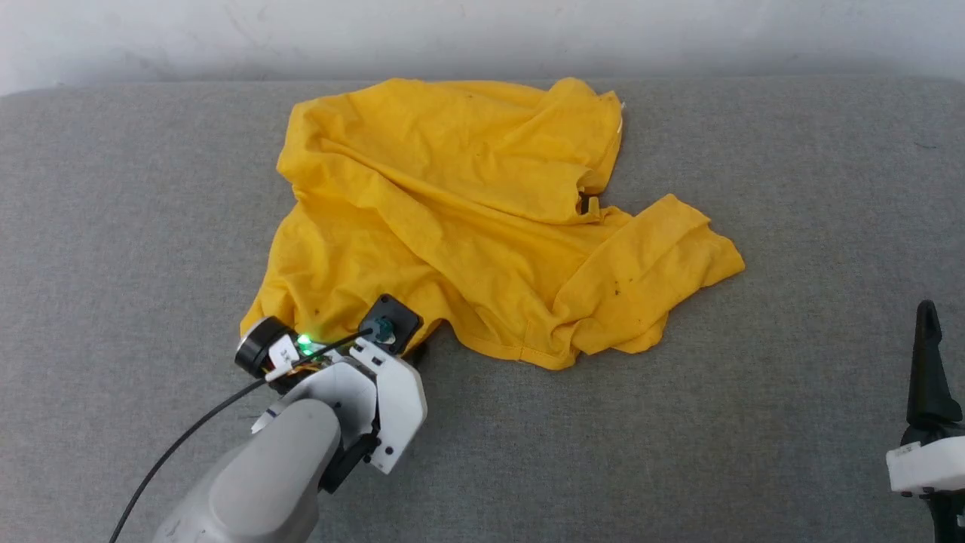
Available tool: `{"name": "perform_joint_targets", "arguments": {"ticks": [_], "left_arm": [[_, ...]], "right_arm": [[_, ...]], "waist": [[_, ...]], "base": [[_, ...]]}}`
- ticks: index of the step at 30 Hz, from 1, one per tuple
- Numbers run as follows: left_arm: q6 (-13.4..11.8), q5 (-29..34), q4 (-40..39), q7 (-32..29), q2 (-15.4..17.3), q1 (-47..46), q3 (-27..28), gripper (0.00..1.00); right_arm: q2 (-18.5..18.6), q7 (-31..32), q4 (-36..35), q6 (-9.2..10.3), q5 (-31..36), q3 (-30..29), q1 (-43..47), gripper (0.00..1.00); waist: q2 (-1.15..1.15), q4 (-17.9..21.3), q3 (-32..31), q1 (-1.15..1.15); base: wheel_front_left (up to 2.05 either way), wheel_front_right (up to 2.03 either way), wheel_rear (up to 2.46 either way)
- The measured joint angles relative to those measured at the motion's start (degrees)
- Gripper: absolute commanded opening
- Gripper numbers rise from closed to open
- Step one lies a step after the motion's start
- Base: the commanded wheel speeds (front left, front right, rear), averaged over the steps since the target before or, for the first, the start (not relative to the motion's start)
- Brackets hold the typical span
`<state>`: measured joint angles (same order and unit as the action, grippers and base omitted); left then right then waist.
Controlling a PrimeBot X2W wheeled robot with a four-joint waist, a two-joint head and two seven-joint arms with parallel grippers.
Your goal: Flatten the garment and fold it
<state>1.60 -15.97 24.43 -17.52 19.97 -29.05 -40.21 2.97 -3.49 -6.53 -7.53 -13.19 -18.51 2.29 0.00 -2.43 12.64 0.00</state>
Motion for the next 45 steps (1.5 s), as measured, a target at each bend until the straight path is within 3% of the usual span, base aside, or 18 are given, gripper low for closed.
{"name": "perform_joint_targets", "arguments": {"ticks": [8, 12, 18, 21, 23, 24, 25, 26, 31, 35, 38, 43, 45], "left_arm": [[2.1, -7.6, -1.1, -0.9, -1.5, 0.4, 3.1, 0.00], [4.3, -13.7, -11.0, -5.9, -1.1, 3.1, 2.5, 0.00], [5.0, -21.5, -29.6, -15.0, 1.7, 11.7, -2.9, 0.00], [4.8, -22.1, -31.6, -16.3, 2.8, 15.2, -4.4, 0.00], [3.7, -23.0, -30.8, -16.1, 1.8, 16.8, -4.7, 0.00], [3.3, -22.7, -30.1, -15.5, 1.2, 17.3, -4.9, 0.09], [3.2, -22.2, -29.2, -14.8, 0.7, 17.3, -5.2, 0.70], [2.5, -22.1, -28.4, -13.8, -0.2, 17.3, -5.0, 1.00], [1.1, -23.1, -27.3, -8.4, -3.8, 17.2, -2.3, 1.00], [-0.9, -24.7, -30.2, -4.6, -3.9, 17.2, 2.8, 1.00], [-3.8, -24.4, -33.2, -1.6, -2.1, 17.2, 8.0, 1.00], [-10.4, -18.1, -32.2, 0.4, 5.9, 17.4, 14.4, 1.00], [-11.8, -18.0, -30.9, 0.2, 7.2, 18.4, 15.6, 1.00]], "right_arm": [[0.0, 0.1, 0.0, 0.00, 0.0, -0.1, -0.2, 1.00], [0.0, 0.4, 0.1, 0.00, 0.0, -0.1, -0.7, 1.00], [0.0, 0.4, 0.4, 0.00, -0.7, -0.2, -0.6, 1.00], [0.0, 0.3, 0.5, 0.00, -1.0, 0.1, -0.6, 1.00], [0.0, 0.2, 0.6, 0.00, -1.0, 0.2, -0.7, 1.00], [0.0, 0.2, 0.7, 0.00, -1.0, 0.3, -0.7, 1.00], [0.0, 0.2, 0.8, 0.00, -1.0, 0.4, -0.8, 1.00], [0.0, 0.2, 0.8, 0.00, -1.0, 0.5, -0.8, 1.00], [0.0, 0.3, 1.0, 0.00, -0.9, 0.4, -1.0, 1.00], [0.0, 0.2, 1.5, 0.00, -0.9, 0.3, -1.0, 1.00], [0.0, -0.1, 2.0, 0.00, -1.0, 0.4, -0.9, 1.00], [0.0, -0.7, 2.8, 0.00, -1.5, 0.6, -0.8, 1.00], [0.0, -0.9, 3.0, 0.00, -1.6, 0.8, -0.8, 1.00]], "waist": [[0.00, -0.8, -0.8, -0.01], [0.00, -1.4, -1.9, -0.01], [0.00, -2.9, -2.7, 0.00], [0.00, -3.2, -2.1, 0.00], [0.00, -3.4, -1.5, 0.00], [0.00, -3.5, -1.3, 0.00], [0.00, -3.6, -1.1, -0.01], [0.00, -3.7, -0.9, -0.01], [0.00, -4.0, -0.9, -0.01], [0.00, -4.0, -1.8, 0.00], [0.00, -4.1, -2.5, 0.00], [0.00, -4.2, -3.0, 0.00], [0.00, -4.2, -3.1, 0.00]], "base": [[0.00, 0.00, 0.00], [0.00, 0.00, 0.00], [0.00, 0.00, 0.00], [0.00, 0.00, 0.00], [0.00, 0.00, 0.00], [0.00, 0.00, 0.00], [0.00, 0.00, 0.00], [0.00, 0.00, 0.00], [0.00, 0.00, 0.00], [0.00, 0.00, 0.00], [0.00, 0.00, 0.00], [0.00, 0.00, 0.00], [0.00, 0.00, 0.00]]}}
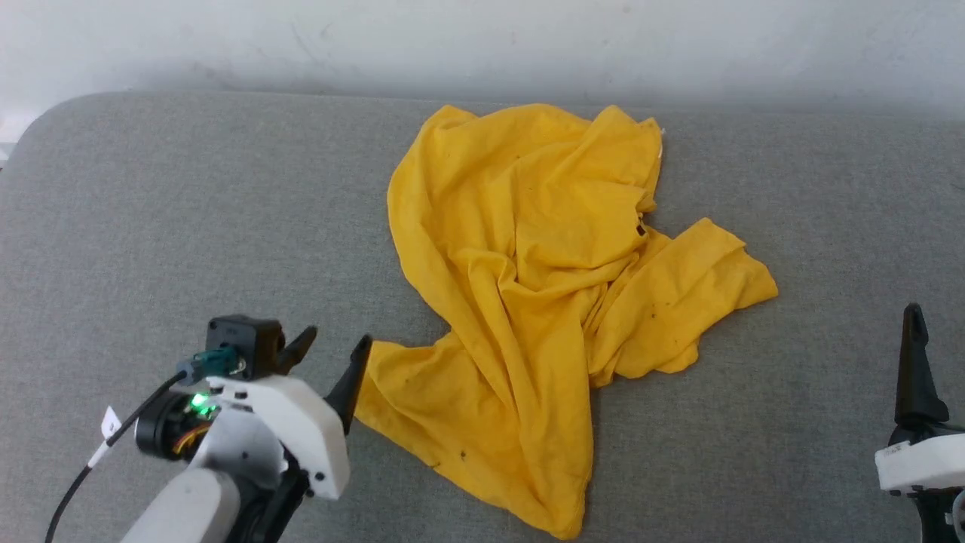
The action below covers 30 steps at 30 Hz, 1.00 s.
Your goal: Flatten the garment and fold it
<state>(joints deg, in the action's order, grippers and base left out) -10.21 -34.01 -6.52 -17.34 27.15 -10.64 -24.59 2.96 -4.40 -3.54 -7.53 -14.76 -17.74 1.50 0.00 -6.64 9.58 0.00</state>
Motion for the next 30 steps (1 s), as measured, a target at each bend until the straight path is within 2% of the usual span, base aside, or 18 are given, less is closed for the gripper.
{"name": "perform_joint_targets", "arguments": {"ticks": [6, 15, 25, 30], "left_arm": [[-1.0, 0.1, 2.3, -2.4, 0.5, 3.0, -0.9, 1.00], [-0.8, -0.2, 6.8, -4.5, 0.3, 3.0, -2.9, 1.00], [0.6, -0.2, 10.6, -5.0, 0.0, -0.5, -3.6, 1.00], [2.1, -0.6, 12.9, -7.5, 0.0, -2.2, -4.4, 1.00]], "right_arm": [[0.0, -0.1, -0.1, 0.00, 0.1, -0.2, 0.1, 1.00], [0.0, 1.1, -1.4, 0.00, 0.6, 0.0, 0.1, 1.00], [0.0, 1.7, -2.2, 0.00, 0.7, 0.1, 0.1, 1.00], [0.0, 1.7, -2.3, 0.00, 0.7, 0.1, 0.1, 1.00]], "waist": [[0.00, -0.2, 0.2, 0.00], [0.00, -0.1, 0.8, 0.00], [0.00, 1.0, 1.8, 0.00], [0.00, 1.4, 2.6, 0.00]], "base": [[0.00, 0.00, 0.00], [0.00, 0.00, 0.00], [0.00, 0.00, 0.00], [0.00, 0.00, 0.00]]}}
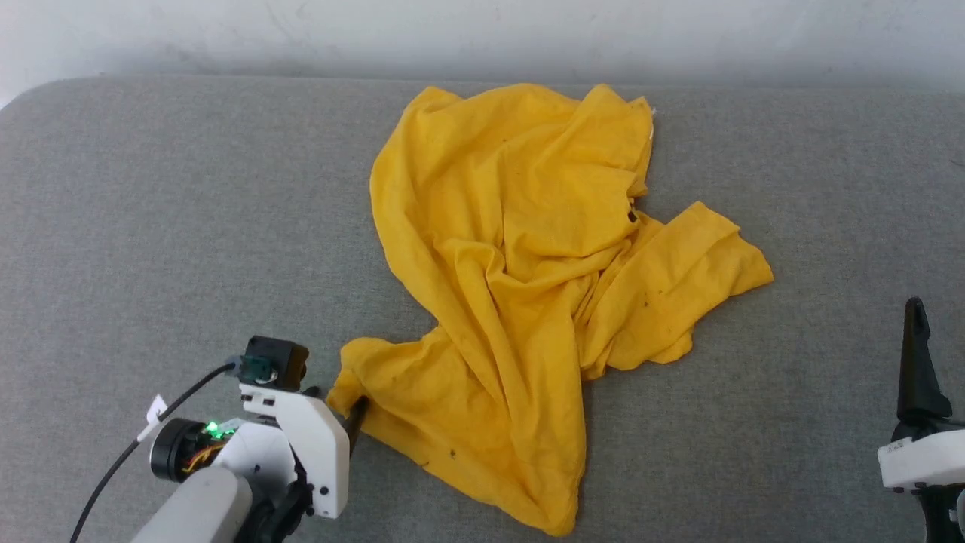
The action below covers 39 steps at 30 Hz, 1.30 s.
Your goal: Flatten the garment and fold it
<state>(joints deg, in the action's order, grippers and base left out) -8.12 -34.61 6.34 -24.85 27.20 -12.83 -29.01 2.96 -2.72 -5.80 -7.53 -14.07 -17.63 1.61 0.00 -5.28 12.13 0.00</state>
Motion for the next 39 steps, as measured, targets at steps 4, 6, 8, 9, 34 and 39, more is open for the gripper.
{"name": "perform_joint_targets", "arguments": {"ticks": [4, 6, 8, 9, 34, 39], "left_arm": [[1.5, -1.1, 1.9, -3.2, 0.1, -2.2, -0.8, 1.00], [2.3, -1.6, 2.8, -4.7, 0.2, -3.2, -1.2, 1.00], [3.2, -2.2, 3.6, -6.0, 0.2, -4.1, -1.5, 0.16], [3.8, -2.5, 3.8, -6.7, 0.3, -4.5, -1.7, 0.00], [-4.8, -11.5, -11.6, 20.0, -6.9, 9.2, 16.5, 0.00], [-9.0, -15.0, -16.1, 22.5, -5.7, 21.0, 24.9, 0.00]], "right_arm": [[0.0, -0.1, 0.0, 0.00, 0.0, -0.1, 0.0, 1.00], [0.0, -0.3, 0.1, 0.00, 0.0, 0.0, -0.1, 1.00], [0.0, -0.4, 0.1, 0.00, 0.0, 0.0, -0.2, 1.00], [0.0, -0.5, 0.2, 0.00, -0.1, 0.0, -0.2, 1.00], [0.0, -2.1, 3.4, 0.00, -0.6, -0.4, -0.3, 1.00], [0.0, -2.4, 3.3, 0.00, -0.7, -1.2, 0.3, 1.00]], "waist": [[0.00, 0.2, 0.6, 0.00], [0.00, 0.3, 0.9, 0.01], [0.00, 0.4, 1.1, 0.01], [0.00, 0.5, 1.2, 0.01], [0.00, 0.1, -3.2, 0.00], [0.00, -0.5, -3.3, 0.00]], "base": [[0.00, 0.00, 0.00], [0.00, 0.00, 0.00], [0.00, 0.00, 0.00], [0.00, 0.00, 0.00], [0.00, 0.00, 0.00], [0.00, 0.00, 0.00]]}}
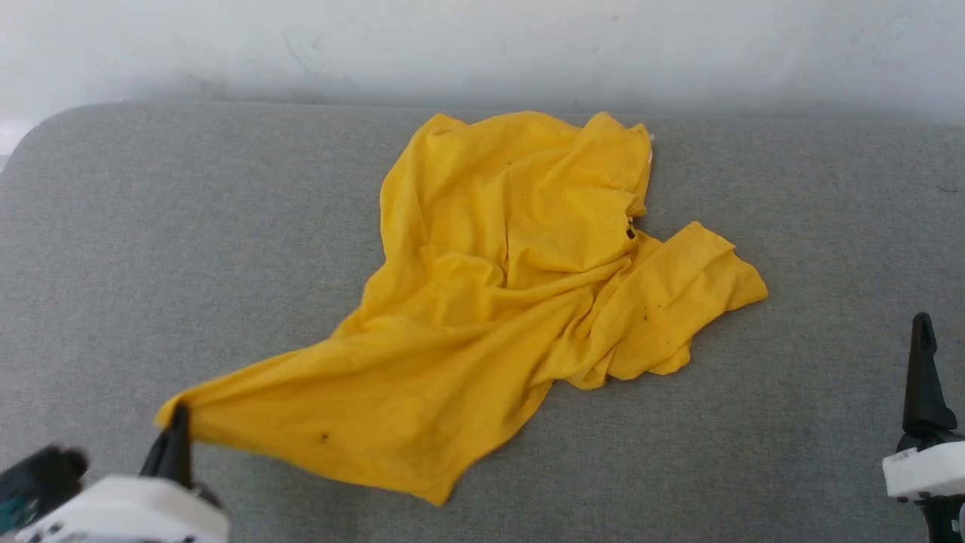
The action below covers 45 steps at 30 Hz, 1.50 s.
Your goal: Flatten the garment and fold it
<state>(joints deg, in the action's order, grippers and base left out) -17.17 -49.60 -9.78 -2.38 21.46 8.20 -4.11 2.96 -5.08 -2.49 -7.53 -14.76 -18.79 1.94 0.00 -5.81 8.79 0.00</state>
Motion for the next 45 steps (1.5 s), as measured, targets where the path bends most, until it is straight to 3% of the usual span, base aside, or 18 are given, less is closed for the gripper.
{"name": "perform_joint_targets", "arguments": {"ticks": [4, 7, 16, 20, 27, 31, 40, 45], "left_arm": [[-2.5, -1.1, -1.4, 1.7, 0.5, 7.0, 5.1, 0.00], [-2.7, -2.0, -2.4, 2.4, 0.5, 8.9, 7.0, 0.00], [-1.9, -1.0, -4.3, 2.9, 0.5, 5.0, 4.2, 0.00], [-0.6, -0.8, -4.6, 2.6, 0.5, 2.0, 2.3, 0.00], [0.5, -0.5, -4.6, 1.9, 0.5, -0.5, 0.2, 0.00], [1.1, -0.6, -4.3, 1.7, 0.4, -1.4, -0.5, 0.00], [2.5, -0.8, -3.3, 1.4, 0.2, -2.8, -1.8, 0.00], [3.1, -1.1, -2.6, 1.4, -0.2, -3.9, -2.3, 0.00]], "right_arm": [[0.0, 0.1, -0.3, 0.00, 0.0, -0.6, 0.6, 1.00], [0.0, 0.7, -0.5, 0.00, 0.0, -0.6, 0.7, 1.00], [0.0, 6.3, -3.2, 0.00, 3.4, 3.9, -2.4, 1.00], [0.0, 13.8, -4.2, 0.00, 6.1, 7.2, -7.9, 1.00], [0.0, 35.2, -2.0, 0.00, 9.9, 12.0, -16.2, 1.00], [1.1, 41.6, 0.1, 0.00, 10.6, 14.6, -19.7, 1.00], [7.4, 43.8, 6.7, 0.00, 9.8, 18.8, -24.9, 1.00], [8.7, 44.0, 10.3, 0.00, 8.6, 21.4, -27.0, 1.00]], "waist": [[0.00, -0.9, 0.1, 0.00], [0.00, -1.6, 0.3, 0.00], [0.00, -2.7, 2.0, 0.00], [0.00, -2.3, 3.1, 0.00], [0.00, -1.8, 5.3, -0.01], [0.00, -2.4, 6.4, -0.01], [0.00, -5.0, 8.9, -0.01], [0.00, -6.3, 10.6, 0.00]], "base": [[0.00, 0.00, 0.00], [0.00, 0.00, 0.00], [0.00, 0.00, 0.00], [0.00, 0.00, 0.00], [0.00, 0.00, 0.00], [0.00, 0.00, 0.00], [0.00, 0.00, 0.00], [0.00, 0.00, 0.00]]}}
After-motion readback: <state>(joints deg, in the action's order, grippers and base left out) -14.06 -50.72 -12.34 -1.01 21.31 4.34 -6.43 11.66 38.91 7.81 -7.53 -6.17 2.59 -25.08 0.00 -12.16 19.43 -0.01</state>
